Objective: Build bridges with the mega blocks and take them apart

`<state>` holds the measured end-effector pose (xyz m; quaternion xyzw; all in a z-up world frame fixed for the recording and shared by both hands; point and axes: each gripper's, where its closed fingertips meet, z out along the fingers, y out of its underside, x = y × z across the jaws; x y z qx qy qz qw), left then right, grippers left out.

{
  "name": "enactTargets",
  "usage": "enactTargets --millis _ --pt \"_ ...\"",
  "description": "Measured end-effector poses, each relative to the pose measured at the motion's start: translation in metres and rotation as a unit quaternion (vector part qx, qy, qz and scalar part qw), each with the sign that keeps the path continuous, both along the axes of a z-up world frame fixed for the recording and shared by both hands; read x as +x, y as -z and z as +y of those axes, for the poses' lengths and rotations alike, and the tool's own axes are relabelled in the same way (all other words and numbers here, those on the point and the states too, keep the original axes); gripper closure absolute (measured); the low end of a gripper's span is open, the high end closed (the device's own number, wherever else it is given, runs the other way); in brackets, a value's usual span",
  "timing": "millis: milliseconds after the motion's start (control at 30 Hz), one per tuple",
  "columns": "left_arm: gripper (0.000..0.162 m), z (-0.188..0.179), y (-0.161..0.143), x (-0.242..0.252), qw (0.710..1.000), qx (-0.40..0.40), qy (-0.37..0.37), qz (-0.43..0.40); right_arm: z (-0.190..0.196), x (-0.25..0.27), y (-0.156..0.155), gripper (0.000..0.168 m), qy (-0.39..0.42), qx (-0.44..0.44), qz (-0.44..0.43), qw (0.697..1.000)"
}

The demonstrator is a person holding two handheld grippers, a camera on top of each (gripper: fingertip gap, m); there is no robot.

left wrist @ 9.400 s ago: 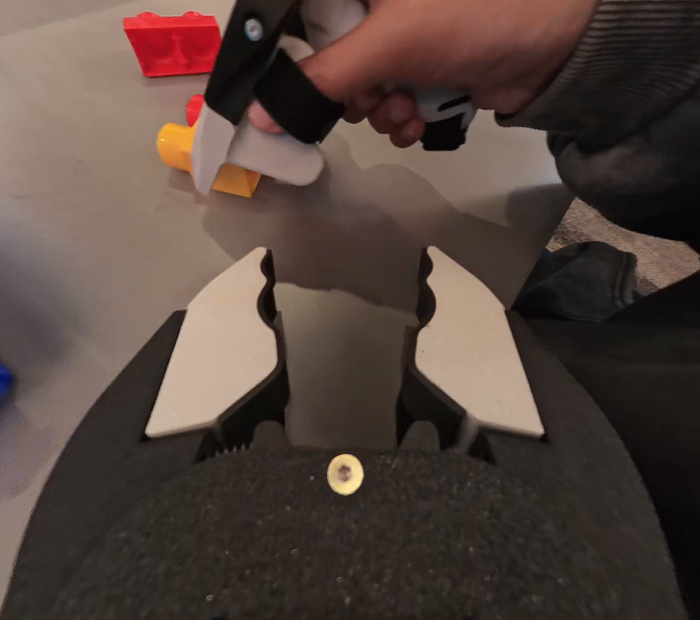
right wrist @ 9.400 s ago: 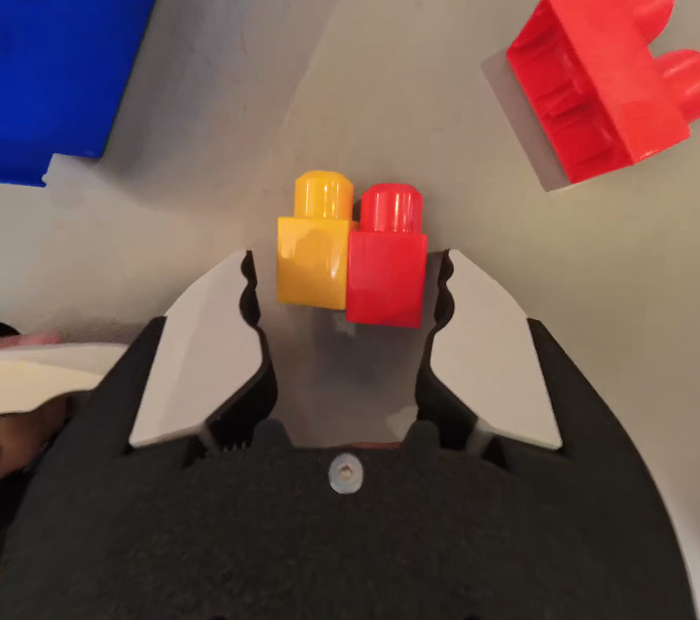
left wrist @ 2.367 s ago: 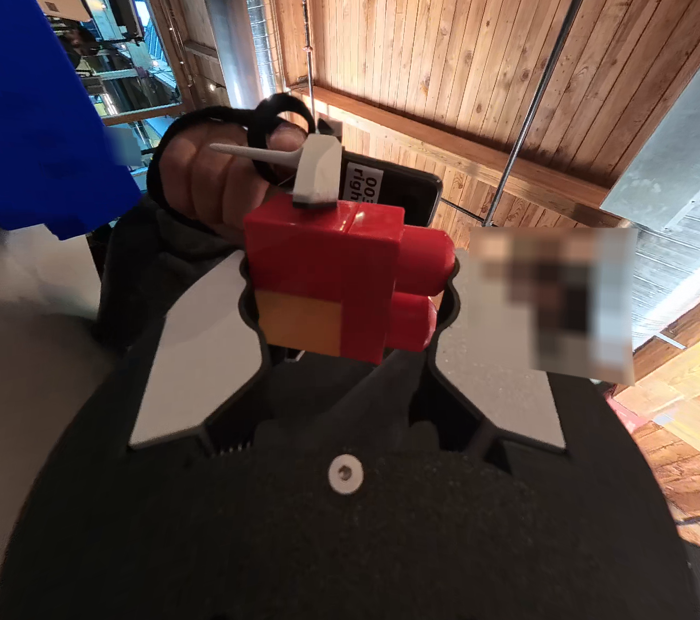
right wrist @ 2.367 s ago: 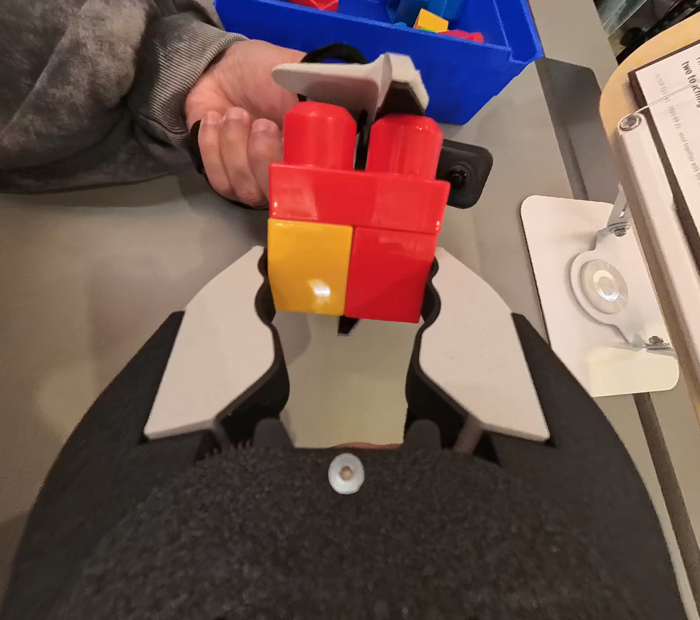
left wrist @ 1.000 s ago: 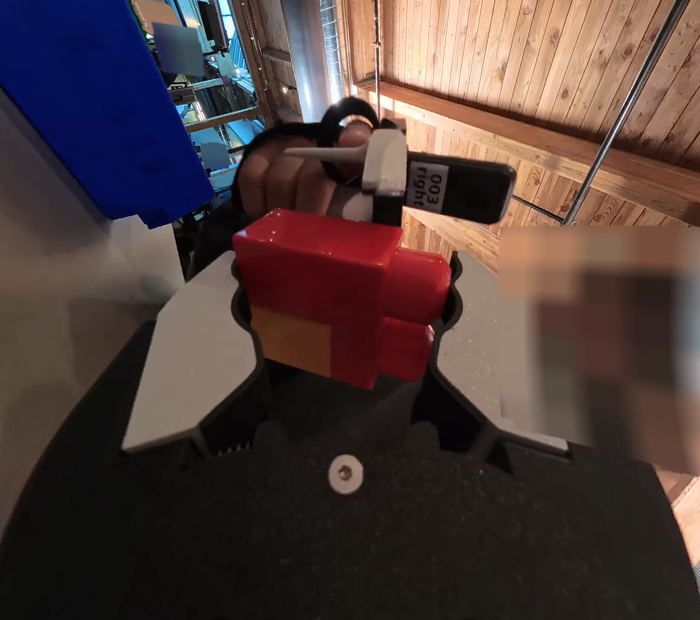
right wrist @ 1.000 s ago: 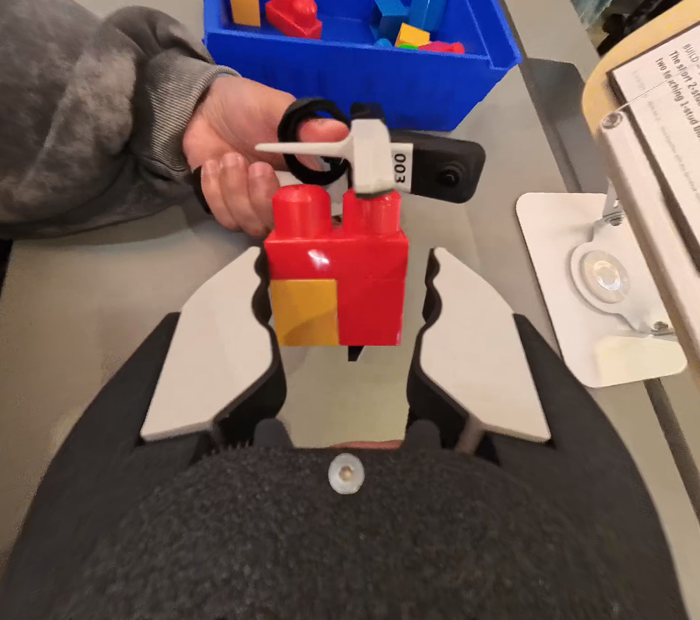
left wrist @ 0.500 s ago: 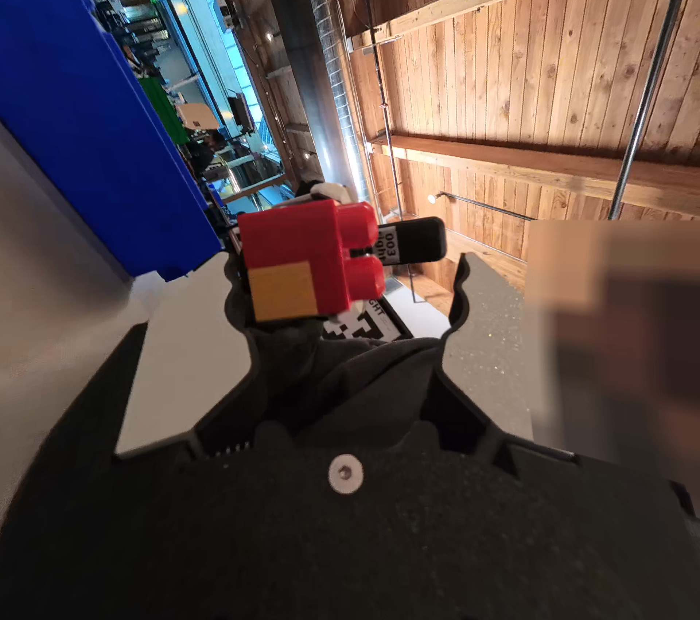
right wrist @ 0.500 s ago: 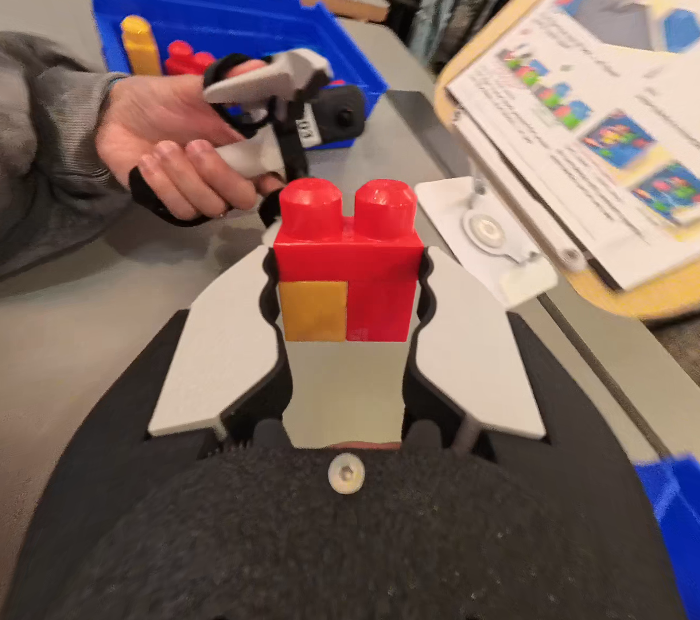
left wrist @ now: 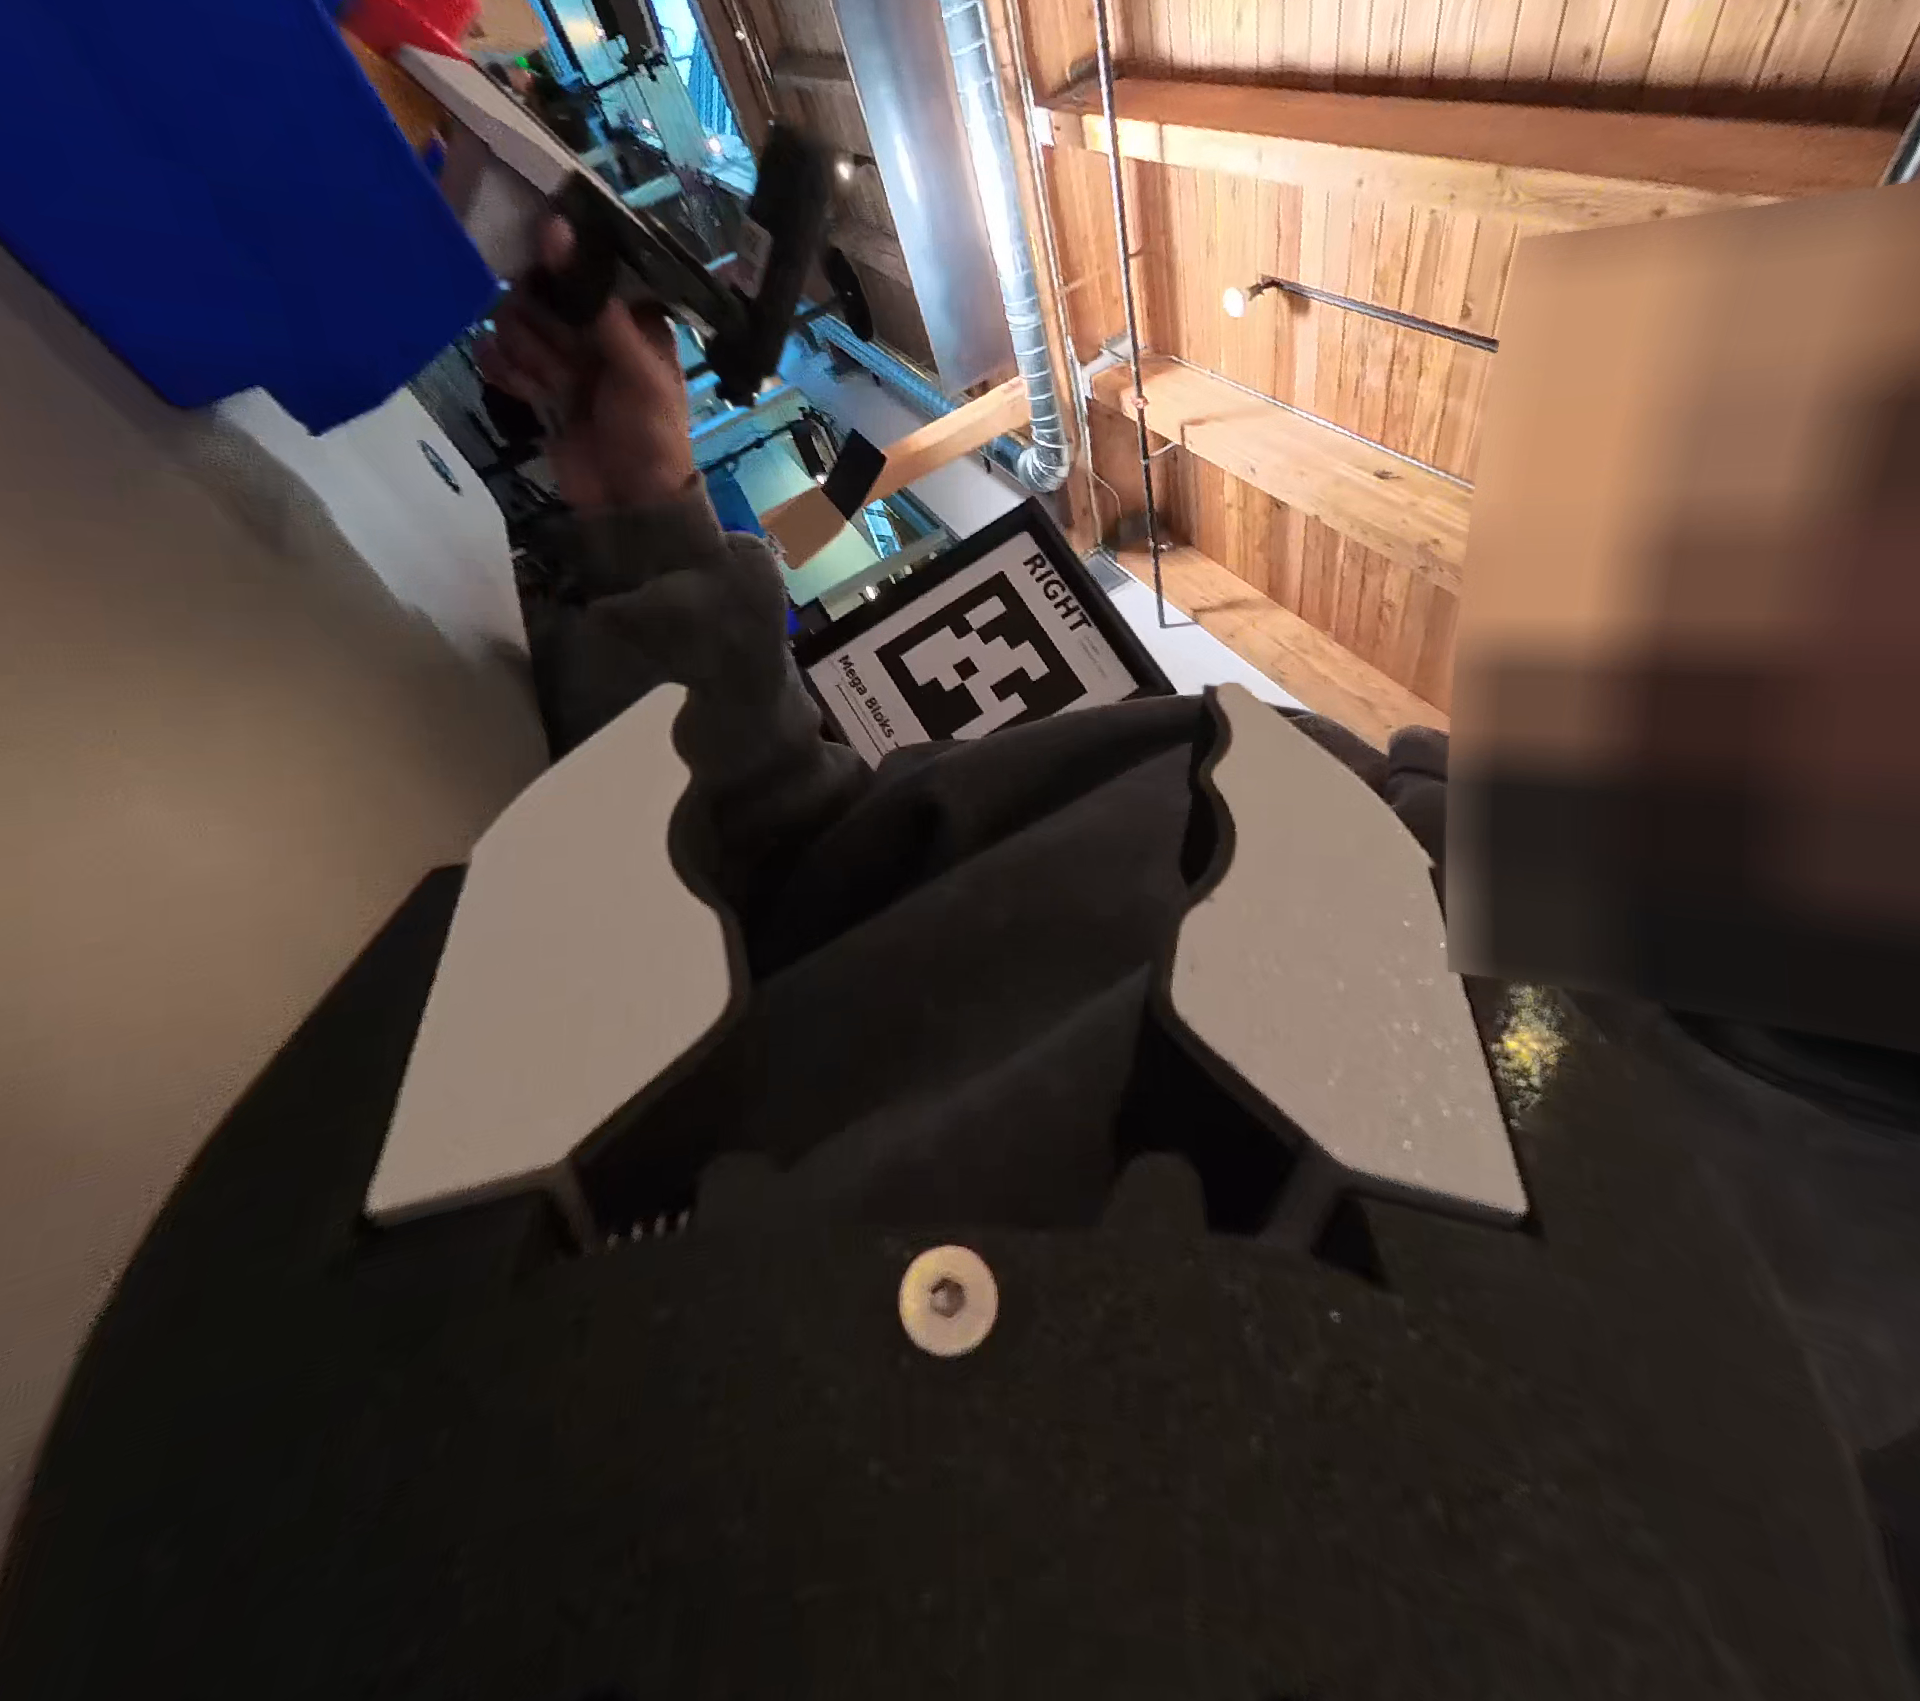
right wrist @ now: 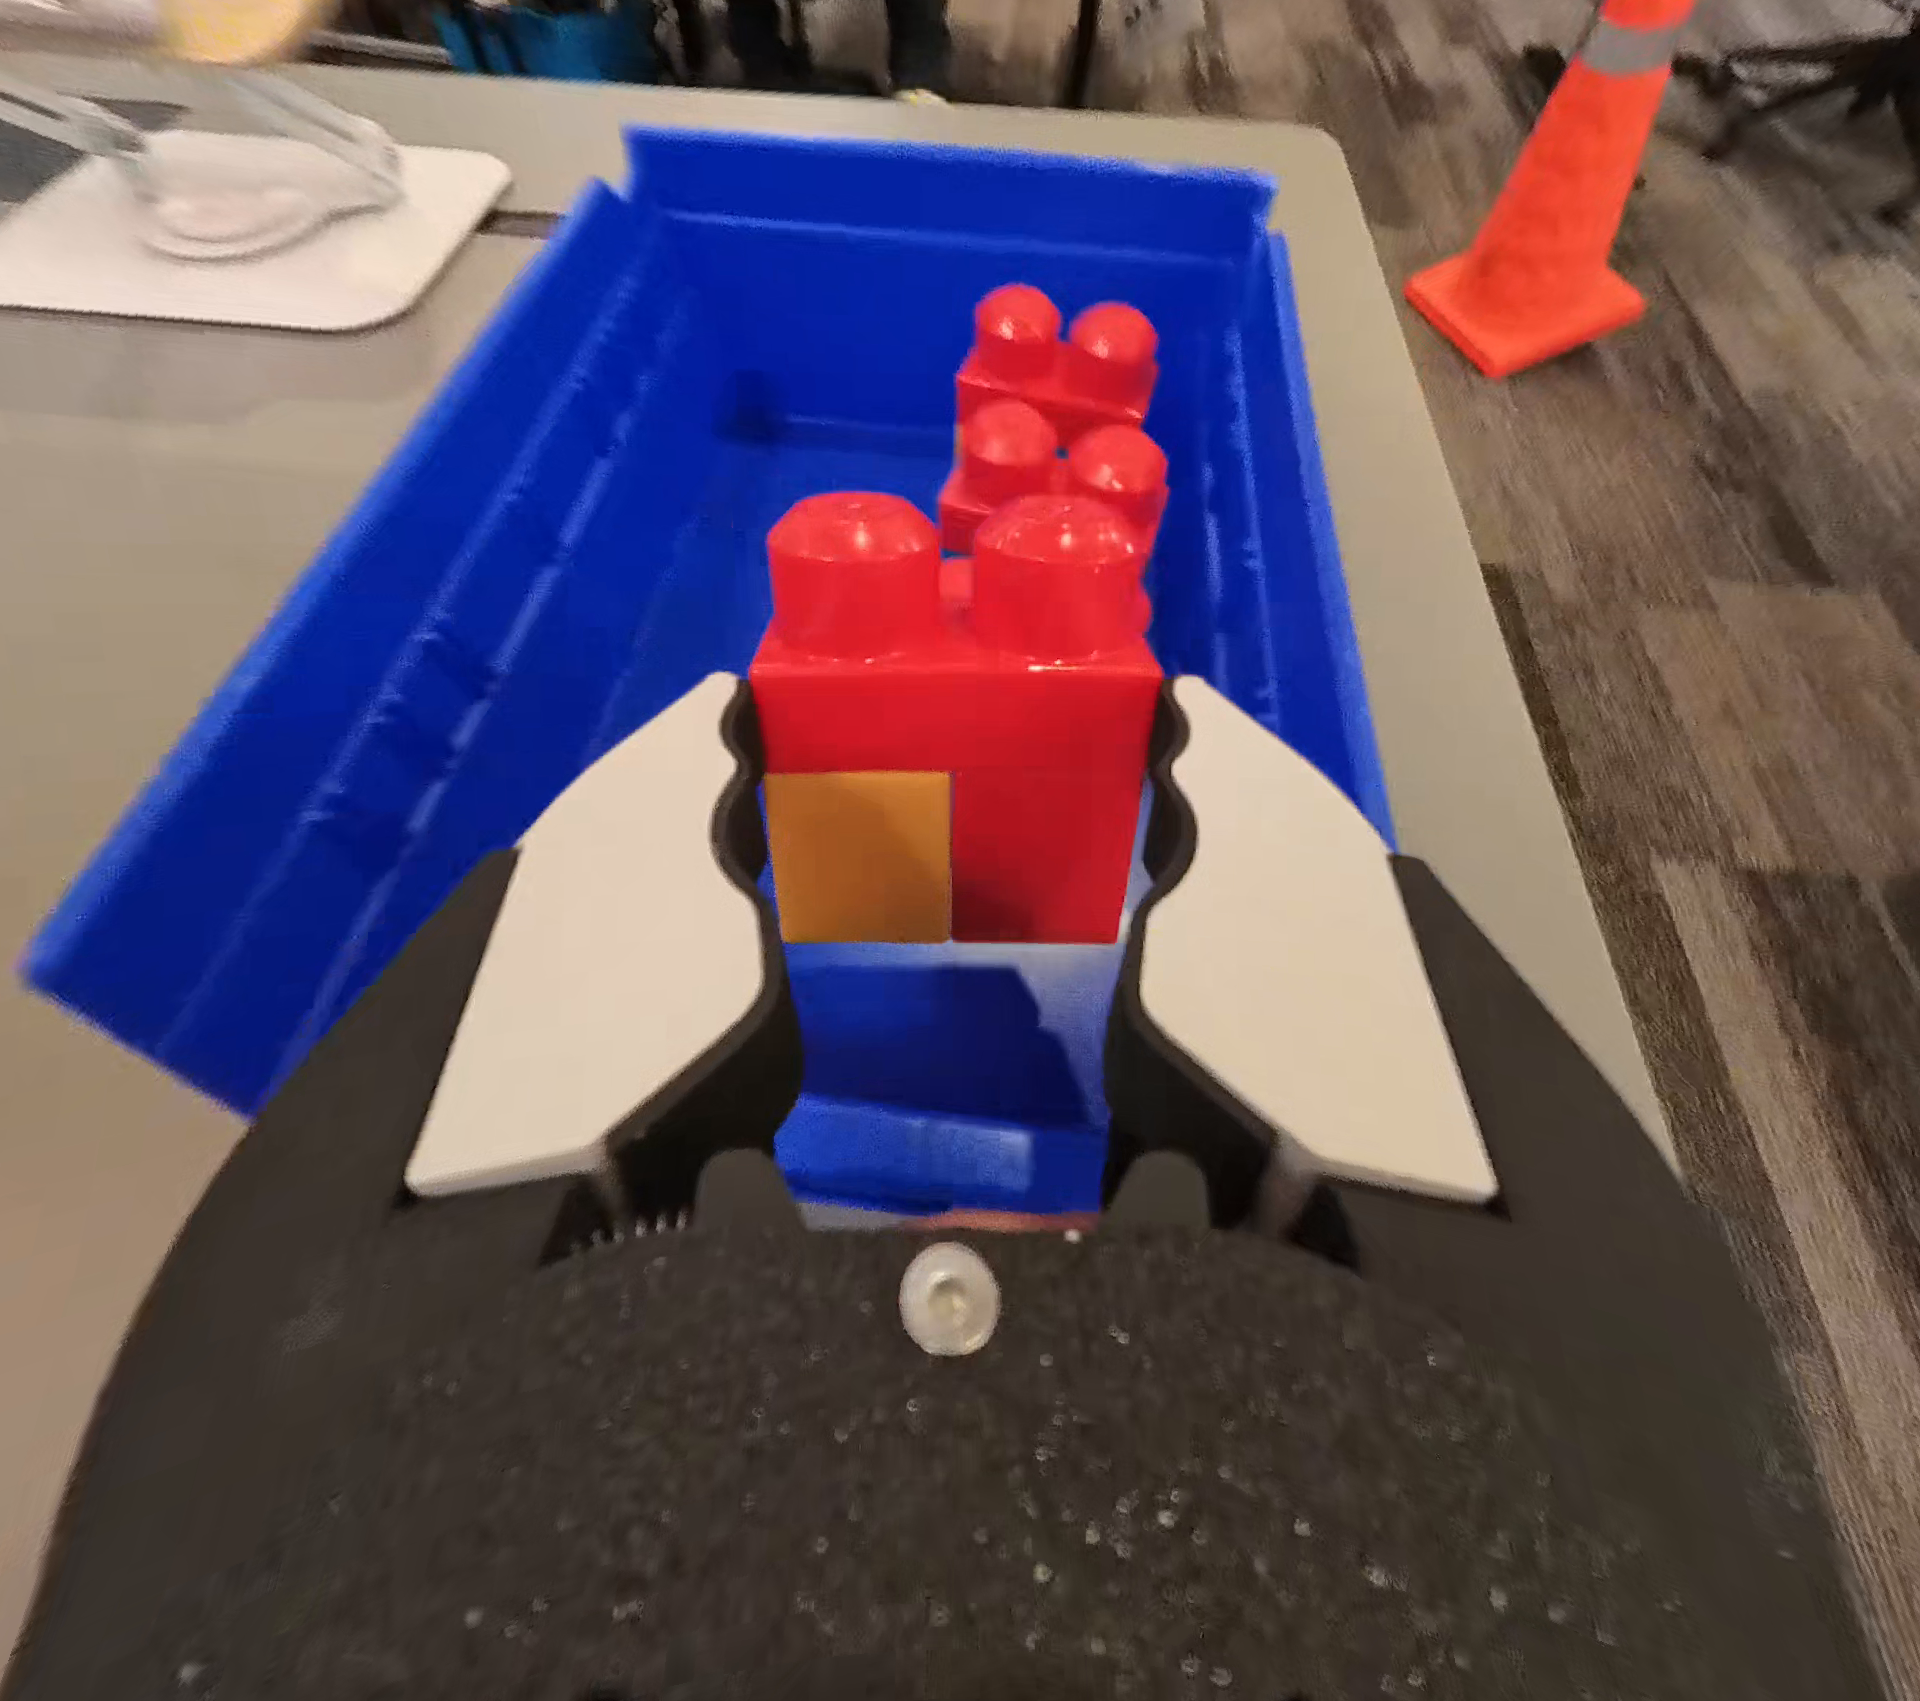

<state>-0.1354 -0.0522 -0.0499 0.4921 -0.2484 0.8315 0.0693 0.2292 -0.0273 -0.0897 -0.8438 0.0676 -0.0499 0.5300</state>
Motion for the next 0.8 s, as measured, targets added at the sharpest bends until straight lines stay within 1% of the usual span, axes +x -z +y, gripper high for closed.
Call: enactTargets --millis 67,233,333,433,633,800 --pt "0.076 -0.005 -0.001 0.003 1.0 -0.005 0.01 -0.005 0.001 0.011 0.012 0.096 0.027 -0.019 -0.009 0.999" --pt "0.077 -0.008 0.0 0.003 1.0 0.007 0.009 -0.003 0.004 0.018 0.039 0.096 0.054 -0.065 -0.01 0.996" --pt "0.078 -0.006 -0.001 0.002 1.0 0.006 0.006 -0.006 0.006 0.021 0.043 0.096 0.066 -0.083 -0.011 0.994" --pt "0.078 -0.007 0.0 0.003 1.0 0.008 0.006 -0.004 0.008 0.023 0.043 0.096 0.066 -0.083 -0.009 0.994" --pt "0.079 -0.007 0.001 0.004 1.0 0.01 0.009 -0.001 0.003 0.02 0.051 0.096 0.068 -0.1 -0.011 0.993" --pt "0.079 -0.006 0.004 0.005 1.0 0.003 0.009 0.003 -0.002 0.017 0.049 0.097 0.073 -0.096 0.019 0.993"
